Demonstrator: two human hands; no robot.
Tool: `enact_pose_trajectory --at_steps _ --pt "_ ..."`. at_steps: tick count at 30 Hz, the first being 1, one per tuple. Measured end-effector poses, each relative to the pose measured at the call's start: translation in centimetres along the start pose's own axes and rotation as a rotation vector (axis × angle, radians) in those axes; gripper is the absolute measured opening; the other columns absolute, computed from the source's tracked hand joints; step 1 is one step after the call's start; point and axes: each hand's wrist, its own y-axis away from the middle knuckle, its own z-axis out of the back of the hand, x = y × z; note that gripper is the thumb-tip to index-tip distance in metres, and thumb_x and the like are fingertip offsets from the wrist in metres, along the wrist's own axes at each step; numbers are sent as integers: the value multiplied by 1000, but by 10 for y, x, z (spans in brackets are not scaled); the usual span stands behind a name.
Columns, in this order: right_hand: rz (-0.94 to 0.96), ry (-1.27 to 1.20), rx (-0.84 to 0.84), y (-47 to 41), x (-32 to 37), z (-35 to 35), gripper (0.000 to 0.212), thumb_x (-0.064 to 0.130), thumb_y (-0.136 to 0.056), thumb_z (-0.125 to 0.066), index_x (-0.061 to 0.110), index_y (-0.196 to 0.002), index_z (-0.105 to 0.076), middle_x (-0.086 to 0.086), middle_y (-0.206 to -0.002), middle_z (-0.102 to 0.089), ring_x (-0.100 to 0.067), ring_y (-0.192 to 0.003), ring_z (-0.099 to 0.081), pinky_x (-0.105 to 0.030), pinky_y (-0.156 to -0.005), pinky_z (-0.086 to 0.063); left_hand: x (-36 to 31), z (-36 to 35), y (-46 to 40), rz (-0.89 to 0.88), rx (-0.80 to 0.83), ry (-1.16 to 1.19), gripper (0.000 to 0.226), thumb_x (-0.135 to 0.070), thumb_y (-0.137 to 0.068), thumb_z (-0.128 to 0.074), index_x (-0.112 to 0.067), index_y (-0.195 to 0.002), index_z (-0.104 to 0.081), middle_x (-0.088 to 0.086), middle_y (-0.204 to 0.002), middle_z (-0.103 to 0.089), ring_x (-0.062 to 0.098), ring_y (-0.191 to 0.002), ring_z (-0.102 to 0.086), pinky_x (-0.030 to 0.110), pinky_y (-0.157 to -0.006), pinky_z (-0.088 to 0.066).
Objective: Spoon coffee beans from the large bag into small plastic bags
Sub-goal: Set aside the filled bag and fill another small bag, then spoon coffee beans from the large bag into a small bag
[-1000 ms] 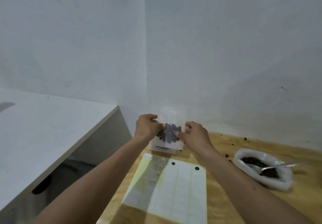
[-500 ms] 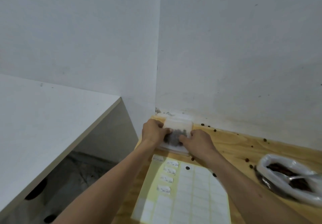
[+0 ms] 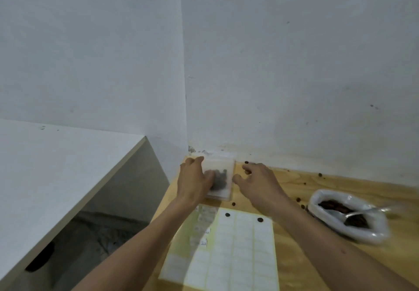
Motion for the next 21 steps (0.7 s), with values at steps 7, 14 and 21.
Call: enact_pose_trajectory --at_steps 7,14,21 --pt "33 75 -123 36 -38 83 62 52 -92 -60 20 -145 -52 2 -143 -54 -16 -127 -54 -35 -103 -47 -77 -26 31 -230 78 -60 56 -38 -95 -62 -13 -144 -50 9 -141 -52 25 -133 -44 35 -105 -38" --pt "-95 127 -253 100 -104 161 54 49 -91 -61 18 -136 -59 1 -135 -60 -18 -120 -58 -37 -100 -48 -159 -82 81 -455 208 -21 56 -42 -93 -63 -13 -140 -54 7 -136 -57 23 -127 -50 33 -100 -41" --pt "-276 186 -312 174 -180 218 59 50 -90 -65 16 -137 -62 -2 -134 -64 -20 -118 -61 -34 -98 -48 -230 -131 133 -620 374 48 51 -34 -90 -66 -7 -133 -60 11 -126 -62 28 -118 -57 35 -91 -44"
